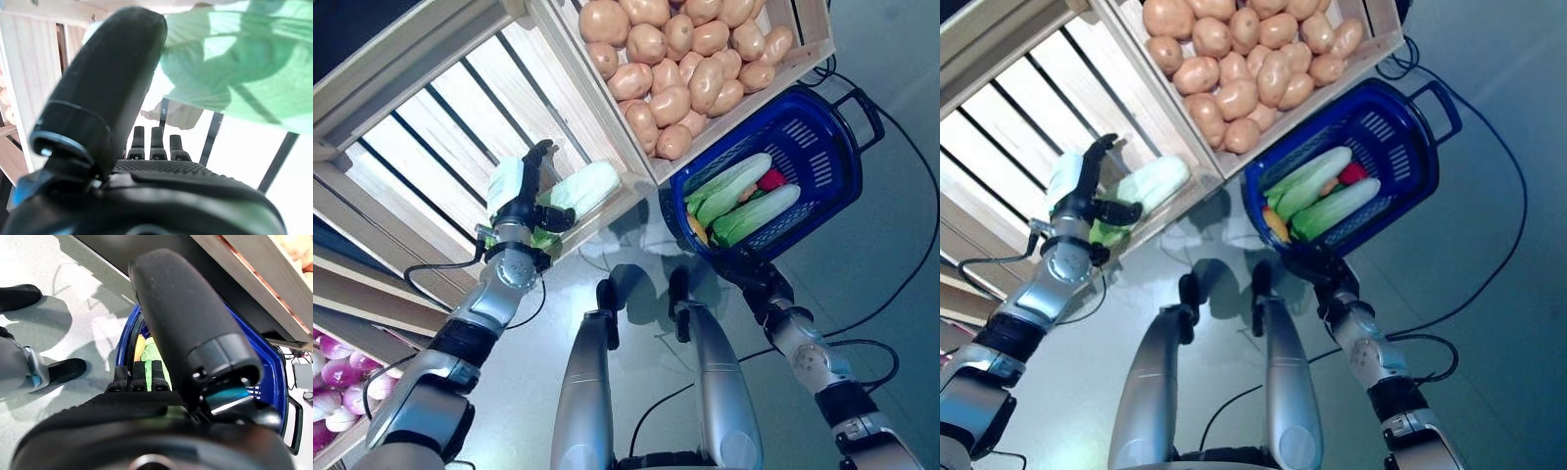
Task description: Put vegetables into the basket
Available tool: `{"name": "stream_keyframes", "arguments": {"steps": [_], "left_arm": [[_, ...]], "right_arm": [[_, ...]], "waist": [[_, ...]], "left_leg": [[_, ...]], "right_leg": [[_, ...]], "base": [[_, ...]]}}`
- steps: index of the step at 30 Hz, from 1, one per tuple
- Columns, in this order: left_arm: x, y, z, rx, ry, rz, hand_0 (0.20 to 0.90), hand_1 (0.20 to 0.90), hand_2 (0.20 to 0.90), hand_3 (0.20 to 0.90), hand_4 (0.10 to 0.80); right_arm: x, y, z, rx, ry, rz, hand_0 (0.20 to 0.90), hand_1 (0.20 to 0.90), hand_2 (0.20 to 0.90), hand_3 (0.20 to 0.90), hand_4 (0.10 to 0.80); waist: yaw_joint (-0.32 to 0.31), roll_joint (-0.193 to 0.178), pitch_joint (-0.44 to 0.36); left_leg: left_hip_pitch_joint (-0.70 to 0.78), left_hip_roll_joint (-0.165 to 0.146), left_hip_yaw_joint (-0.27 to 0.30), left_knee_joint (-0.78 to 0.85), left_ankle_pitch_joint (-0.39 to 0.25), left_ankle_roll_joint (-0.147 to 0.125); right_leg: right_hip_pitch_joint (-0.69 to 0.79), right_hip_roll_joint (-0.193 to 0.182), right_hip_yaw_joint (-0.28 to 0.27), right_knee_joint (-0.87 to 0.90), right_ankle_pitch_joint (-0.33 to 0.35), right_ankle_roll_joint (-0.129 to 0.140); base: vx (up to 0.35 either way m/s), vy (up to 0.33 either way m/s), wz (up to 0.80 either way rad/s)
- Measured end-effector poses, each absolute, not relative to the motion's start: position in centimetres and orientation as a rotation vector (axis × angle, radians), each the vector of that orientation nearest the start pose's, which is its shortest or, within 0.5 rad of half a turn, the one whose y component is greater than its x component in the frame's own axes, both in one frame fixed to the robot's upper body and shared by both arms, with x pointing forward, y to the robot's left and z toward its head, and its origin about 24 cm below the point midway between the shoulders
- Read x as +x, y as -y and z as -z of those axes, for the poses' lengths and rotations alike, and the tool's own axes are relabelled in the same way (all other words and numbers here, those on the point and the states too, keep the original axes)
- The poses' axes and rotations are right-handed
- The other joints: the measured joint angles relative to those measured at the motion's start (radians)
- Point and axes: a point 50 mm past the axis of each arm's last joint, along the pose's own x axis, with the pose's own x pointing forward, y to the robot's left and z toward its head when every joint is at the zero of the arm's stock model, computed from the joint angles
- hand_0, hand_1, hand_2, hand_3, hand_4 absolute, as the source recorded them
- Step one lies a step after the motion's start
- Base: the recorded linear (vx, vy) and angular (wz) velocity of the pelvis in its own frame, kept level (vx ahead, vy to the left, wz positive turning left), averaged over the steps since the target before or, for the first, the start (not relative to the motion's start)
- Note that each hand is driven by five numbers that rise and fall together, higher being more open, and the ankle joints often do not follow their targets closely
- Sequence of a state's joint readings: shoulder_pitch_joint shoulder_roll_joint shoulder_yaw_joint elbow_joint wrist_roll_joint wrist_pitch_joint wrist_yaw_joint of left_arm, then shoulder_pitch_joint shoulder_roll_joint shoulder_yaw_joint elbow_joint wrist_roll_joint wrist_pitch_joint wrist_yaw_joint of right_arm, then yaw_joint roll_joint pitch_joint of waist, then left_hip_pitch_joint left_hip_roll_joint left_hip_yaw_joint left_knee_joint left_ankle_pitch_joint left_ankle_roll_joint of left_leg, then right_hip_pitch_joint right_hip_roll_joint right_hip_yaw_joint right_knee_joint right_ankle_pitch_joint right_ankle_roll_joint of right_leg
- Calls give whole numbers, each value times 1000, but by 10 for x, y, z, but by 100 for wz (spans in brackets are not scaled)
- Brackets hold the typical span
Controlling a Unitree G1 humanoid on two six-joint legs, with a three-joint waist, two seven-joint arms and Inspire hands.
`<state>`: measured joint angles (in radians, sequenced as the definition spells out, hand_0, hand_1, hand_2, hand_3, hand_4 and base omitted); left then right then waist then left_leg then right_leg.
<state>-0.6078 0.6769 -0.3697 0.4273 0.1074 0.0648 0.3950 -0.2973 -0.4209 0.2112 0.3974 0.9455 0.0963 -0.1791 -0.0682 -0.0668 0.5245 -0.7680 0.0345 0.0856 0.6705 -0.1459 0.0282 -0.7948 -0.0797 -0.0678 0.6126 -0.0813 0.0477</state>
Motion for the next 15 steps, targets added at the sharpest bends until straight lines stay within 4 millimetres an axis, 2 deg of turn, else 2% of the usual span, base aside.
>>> {"name": "stream_keyframes", "arguments": {"steps": [5,12,15], "left_arm": [[353,-237,-140,877,181,-255,900,900,900,900,800],[356,-233,-135,844,120,-157,900,900,900,900,800],[357,-235,-140,819,129,-160,900,900,900,900,800]], "right_arm": [[304,202,-25,426,-311,92,900,900,900,900,800],[305,202,-27,421,-305,89,900,900,900,900,800],[306,202,-28,394,-299,87,900,900,900,900,800]], "waist": [[0,0,0],[-11,0,0],[-6,0,0]], "left_leg": [[-2,0,0,1,-4,-1],[-20,1,1,-9,-1,-1],[-19,0,4,-20,2,-5]], "right_leg": [[-2,-1,1,-3,-5,2],[-19,2,3,-19,0,3],[-20,4,5,-28,5,9]], "base": [[0,0,0],[-6,14,-1],[0,0,0]]}}
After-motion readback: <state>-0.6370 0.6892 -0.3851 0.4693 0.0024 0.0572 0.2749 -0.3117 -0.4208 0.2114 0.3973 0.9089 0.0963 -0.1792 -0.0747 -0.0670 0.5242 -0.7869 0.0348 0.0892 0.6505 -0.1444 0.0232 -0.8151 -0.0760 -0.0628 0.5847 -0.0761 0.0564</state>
